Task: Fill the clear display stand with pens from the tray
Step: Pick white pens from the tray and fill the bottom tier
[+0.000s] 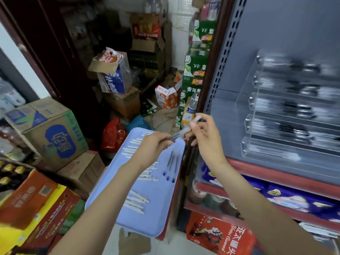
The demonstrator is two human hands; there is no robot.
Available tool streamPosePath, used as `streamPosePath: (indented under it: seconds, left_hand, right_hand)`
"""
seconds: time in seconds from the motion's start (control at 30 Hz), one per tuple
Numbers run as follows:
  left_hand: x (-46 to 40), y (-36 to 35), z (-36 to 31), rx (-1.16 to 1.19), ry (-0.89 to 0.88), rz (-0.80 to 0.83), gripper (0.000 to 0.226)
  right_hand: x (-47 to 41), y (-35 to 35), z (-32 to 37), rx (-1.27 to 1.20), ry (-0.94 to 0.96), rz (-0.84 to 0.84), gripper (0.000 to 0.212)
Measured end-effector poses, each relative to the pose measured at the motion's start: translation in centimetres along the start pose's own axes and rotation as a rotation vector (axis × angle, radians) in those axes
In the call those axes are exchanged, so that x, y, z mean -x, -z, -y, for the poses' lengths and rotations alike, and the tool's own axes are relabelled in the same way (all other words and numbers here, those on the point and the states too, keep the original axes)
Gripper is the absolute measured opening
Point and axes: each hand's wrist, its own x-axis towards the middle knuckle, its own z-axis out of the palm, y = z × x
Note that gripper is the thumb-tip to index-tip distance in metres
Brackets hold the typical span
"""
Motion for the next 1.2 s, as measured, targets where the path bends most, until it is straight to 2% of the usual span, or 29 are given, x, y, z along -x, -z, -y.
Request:
streamPosePath:
  seconds: [0.07, 0.13, 0.33, 0.47, 0.57, 0.7, 0.93, 1.07, 1.2]
  left_hand:
    - [-0.3, -1.3, -3.3, -0.032, -0.077, 0.001, 0.016]
    - [-0.6, -3.2, -6.6, -0.038, -0.139, -0.04, 0.018]
    - [-0.9, -9.3, -14.4, -0.021, -0.204, -0.363, 0.024]
    - [-0.4, -12.3, -18.2, 0.04, -0.185, -0.376, 0.018]
    - [0.0, -13.5, -19.7, 0.044, -0.125, -0.334, 0.009]
    - [-0.2, -14.1, -20.2, -0.027, -0.147, -0.291, 0.011]
    - [-0.5, -14.3, -20.3, -0.101, -0.152, -0.262, 0.013]
    - [-1.2, -14.9, -20.1, -0.177, -0.172, -0.182, 0.017]
    - [-2.5, -15.6, -20.7, -0.267, -0.179, -0.11, 0.017]
  right_hand:
    - [0.8, 3.8, 1.0, -0.048, 0.049, -0.016, 0.01]
    - [1.5, 8.1, 1.6, -0.099, 0.093, -0.037, 0.014]
    - [2.8, 20.9, 1.1, -0.164, 0.079, -0.188, 0.013]
    - [3.4, 26.5, 0.1, -0.049, 0.033, -0.192, 0.009]
    - [3.4, 28.2, -1.1, 0.173, 0.02, -0.129, 0.009]
    - [2.8, 28.4, -2.3, 0.599, 0.027, -0.017, 0.009]
    - [2.1, 28.0, -2.8, 0.898, -0.018, 0.068, 0.008]
    - [1.2, 27.8, -2.5, 0.902, -0.029, 0.154, 0.015]
    - [2.3, 28.8, -1.5, 0.539, -0.022, 0.171, 0.034]
